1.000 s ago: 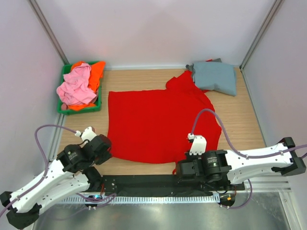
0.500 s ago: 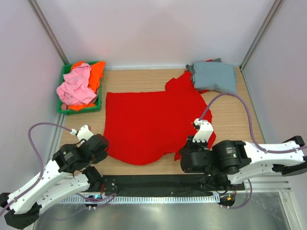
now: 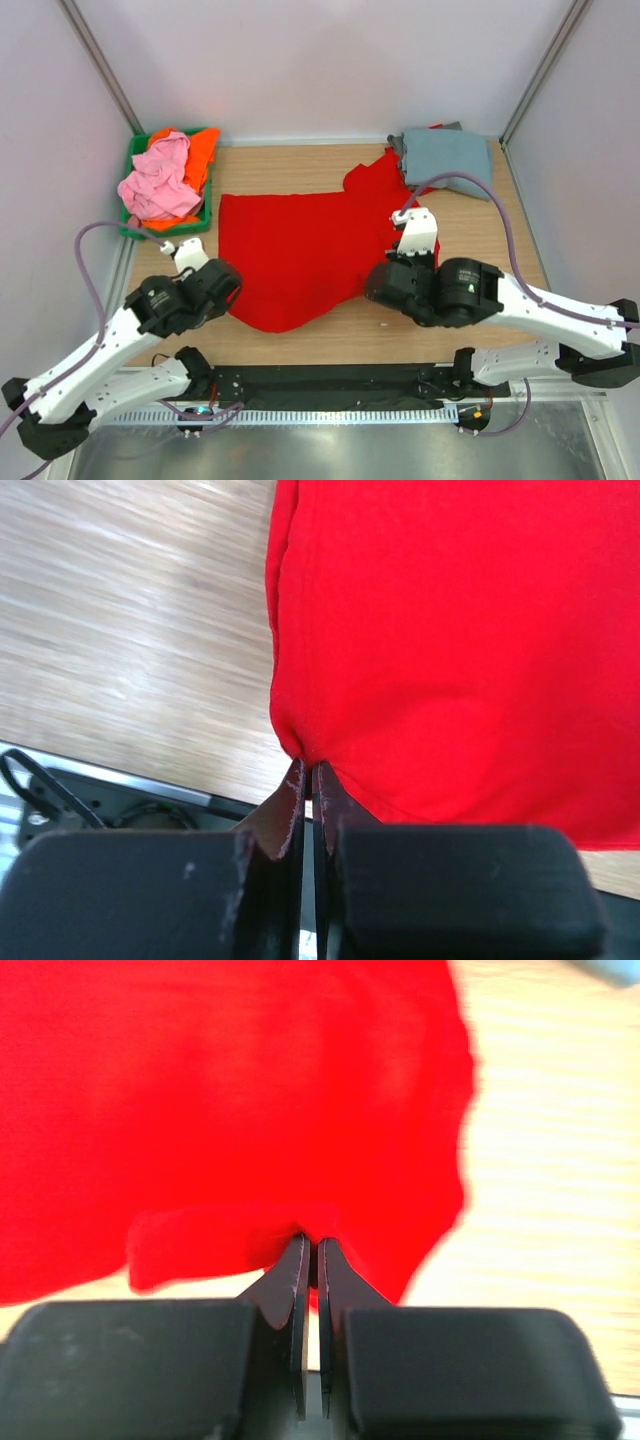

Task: Fold and stack the t-shirts
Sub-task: Fold the tshirt

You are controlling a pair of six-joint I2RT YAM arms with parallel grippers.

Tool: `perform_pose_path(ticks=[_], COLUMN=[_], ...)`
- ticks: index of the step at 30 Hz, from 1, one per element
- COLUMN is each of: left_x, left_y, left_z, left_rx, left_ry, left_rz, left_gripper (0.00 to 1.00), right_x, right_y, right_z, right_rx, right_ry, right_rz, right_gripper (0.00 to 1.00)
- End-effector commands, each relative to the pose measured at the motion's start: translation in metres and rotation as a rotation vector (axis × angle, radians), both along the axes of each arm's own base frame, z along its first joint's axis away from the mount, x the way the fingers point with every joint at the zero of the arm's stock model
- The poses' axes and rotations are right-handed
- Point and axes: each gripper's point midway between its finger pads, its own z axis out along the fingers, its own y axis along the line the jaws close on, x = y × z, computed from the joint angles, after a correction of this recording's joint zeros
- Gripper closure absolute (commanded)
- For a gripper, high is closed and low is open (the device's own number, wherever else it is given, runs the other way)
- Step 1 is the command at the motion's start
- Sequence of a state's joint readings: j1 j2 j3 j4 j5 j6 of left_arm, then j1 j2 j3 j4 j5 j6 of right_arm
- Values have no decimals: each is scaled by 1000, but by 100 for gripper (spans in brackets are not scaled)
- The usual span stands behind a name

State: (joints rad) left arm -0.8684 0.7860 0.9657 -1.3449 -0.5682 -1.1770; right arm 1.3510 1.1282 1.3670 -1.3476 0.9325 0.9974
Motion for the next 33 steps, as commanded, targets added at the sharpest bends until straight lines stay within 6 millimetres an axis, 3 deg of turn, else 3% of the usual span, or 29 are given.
perform_pose_path(ticks=[1,7,14,19,33], left_x=[15,24,38,49,89], left_y=[5,14,23,22,30], left_z=[11,8,-7,-16,-42], left_rx=[106,108,81,84,-15], left_ry=[-21,25,104,166,308], left_rz=[-39,-32,-12,-27,-56], left_gripper=[99,100,100,100,100], right_x=[25,29,30,40,105], right_y=[-18,-31,-19,-7,-17], right_z=[14,19,-30,-45,-96], right_rx=[-146,-94,-173,-120,-66], right_ry=[-26,-17,104,147,320], right_rz=[48,79,153,201,151], right_gripper=[99,99,99,99,99])
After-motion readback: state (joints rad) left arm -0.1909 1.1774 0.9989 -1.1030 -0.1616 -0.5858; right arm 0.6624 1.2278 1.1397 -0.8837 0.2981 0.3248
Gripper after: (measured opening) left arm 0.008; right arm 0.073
